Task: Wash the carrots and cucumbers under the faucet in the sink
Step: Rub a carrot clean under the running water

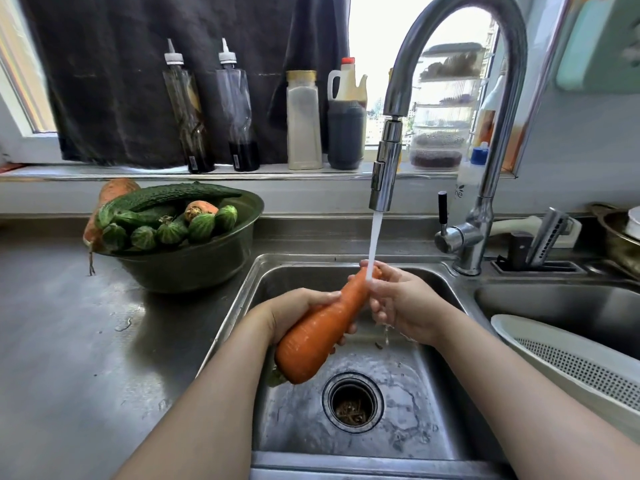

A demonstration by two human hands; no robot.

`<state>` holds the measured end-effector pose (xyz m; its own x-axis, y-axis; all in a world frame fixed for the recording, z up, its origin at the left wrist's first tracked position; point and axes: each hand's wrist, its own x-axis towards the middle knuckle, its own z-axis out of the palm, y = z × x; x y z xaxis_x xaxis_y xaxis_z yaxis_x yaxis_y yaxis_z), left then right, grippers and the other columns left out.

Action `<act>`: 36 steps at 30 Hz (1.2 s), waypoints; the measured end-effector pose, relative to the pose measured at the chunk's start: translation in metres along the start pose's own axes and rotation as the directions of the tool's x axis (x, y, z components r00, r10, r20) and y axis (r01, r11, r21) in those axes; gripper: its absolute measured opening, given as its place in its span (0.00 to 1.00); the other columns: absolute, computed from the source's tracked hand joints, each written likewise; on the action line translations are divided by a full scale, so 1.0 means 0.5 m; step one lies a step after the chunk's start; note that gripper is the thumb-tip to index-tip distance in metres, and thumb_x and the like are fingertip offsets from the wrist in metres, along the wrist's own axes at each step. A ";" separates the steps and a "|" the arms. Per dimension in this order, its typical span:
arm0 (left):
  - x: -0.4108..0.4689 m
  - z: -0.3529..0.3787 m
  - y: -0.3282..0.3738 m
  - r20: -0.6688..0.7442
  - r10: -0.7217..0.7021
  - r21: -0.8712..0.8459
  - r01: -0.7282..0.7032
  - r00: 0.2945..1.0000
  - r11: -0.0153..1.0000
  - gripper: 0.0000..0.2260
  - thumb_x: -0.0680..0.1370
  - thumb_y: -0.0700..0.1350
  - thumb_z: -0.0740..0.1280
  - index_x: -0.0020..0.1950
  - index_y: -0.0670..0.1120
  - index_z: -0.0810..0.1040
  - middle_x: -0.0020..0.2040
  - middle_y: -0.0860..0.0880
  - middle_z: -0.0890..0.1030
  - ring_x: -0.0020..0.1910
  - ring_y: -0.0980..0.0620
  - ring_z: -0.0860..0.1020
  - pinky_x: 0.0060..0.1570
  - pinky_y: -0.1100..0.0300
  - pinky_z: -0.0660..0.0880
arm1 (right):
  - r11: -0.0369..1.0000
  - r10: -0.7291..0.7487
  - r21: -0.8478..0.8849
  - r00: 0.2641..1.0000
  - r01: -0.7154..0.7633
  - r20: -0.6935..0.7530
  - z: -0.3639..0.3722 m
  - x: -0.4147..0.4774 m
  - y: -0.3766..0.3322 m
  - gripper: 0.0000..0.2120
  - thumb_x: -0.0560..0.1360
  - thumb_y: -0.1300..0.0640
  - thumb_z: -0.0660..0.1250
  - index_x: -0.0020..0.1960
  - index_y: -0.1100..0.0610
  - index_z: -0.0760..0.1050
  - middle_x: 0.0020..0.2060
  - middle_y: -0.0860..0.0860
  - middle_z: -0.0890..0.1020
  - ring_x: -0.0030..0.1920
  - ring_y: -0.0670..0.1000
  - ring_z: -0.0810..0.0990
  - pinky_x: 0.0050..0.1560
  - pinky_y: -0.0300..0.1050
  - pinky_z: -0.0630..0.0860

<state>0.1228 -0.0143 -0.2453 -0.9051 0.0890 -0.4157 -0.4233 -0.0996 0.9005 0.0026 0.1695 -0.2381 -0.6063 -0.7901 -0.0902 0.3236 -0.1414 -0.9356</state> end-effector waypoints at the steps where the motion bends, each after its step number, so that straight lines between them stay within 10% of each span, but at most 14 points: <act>1: 0.002 0.002 -0.001 -0.020 -0.006 0.044 0.007 1.000 0.999 0.22 0.82 0.58 0.65 0.68 0.43 0.77 0.53 0.45 0.85 0.47 0.47 0.83 0.52 0.50 0.80 | 1.000 -0.013 -0.003 0.999 0.013 -0.031 0.003 0.001 0.001 0.15 0.80 0.67 0.66 0.67 0.60 0.73 0.54 0.61 0.84 0.26 0.46 0.74 0.23 0.36 0.73; 9: 0.020 -0.001 -0.004 -0.011 0.093 0.239 -0.088 0.996 0.967 0.21 0.73 0.54 0.75 0.60 0.43 0.79 0.56 0.42 0.84 0.49 0.44 0.84 0.53 0.46 0.80 | 0.976 -0.127 -0.200 0.976 0.090 -0.177 0.019 0.011 0.008 0.17 0.84 0.47 0.61 0.53 0.62 0.76 0.49 0.72 0.82 0.22 0.51 0.71 0.19 0.40 0.69; 18: 0.024 -0.009 -0.009 -0.072 0.149 0.293 -0.122 0.986 0.948 0.17 0.75 0.53 0.73 0.59 0.44 0.83 0.56 0.41 0.85 0.52 0.42 0.84 0.58 0.44 0.79 | 0.944 -0.095 -0.324 0.989 0.054 -0.110 0.015 -0.012 -0.008 0.14 0.77 0.69 0.69 0.62 0.62 0.75 0.50 0.64 0.85 0.28 0.53 0.80 0.24 0.40 0.75; 23: 0.014 -0.023 -0.004 -0.140 0.185 0.410 -0.113 0.973 0.905 0.11 0.74 0.52 0.75 0.54 0.50 0.86 0.54 0.43 0.86 0.53 0.42 0.85 0.55 0.44 0.81 | 0.979 -0.030 -0.202 0.995 0.010 -0.098 0.000 -0.006 -0.015 0.12 0.84 0.64 0.57 0.62 0.66 0.76 0.47 0.69 0.84 0.34 0.59 0.85 0.29 0.44 0.81; 36: 0.008 -0.058 -0.028 -0.021 0.026 0.338 -0.017 0.999 0.941 0.18 0.72 0.49 0.76 0.61 0.45 0.84 0.57 0.41 0.84 0.57 0.43 0.82 0.66 0.40 0.76 | 0.990 0.036 -0.140 0.999 -0.032 0.022 0.021 -0.013 0.005 0.12 0.82 0.63 0.65 0.65 0.65 0.76 0.54 0.63 0.86 0.40 0.57 0.87 0.39 0.45 0.85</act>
<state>0.1238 -0.0415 -0.2631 -0.9163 0.0655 -0.3951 -0.3699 0.2398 0.8976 0.0150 0.1681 -0.2365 -0.5781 -0.8077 -0.1162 0.2383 -0.0310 -0.9707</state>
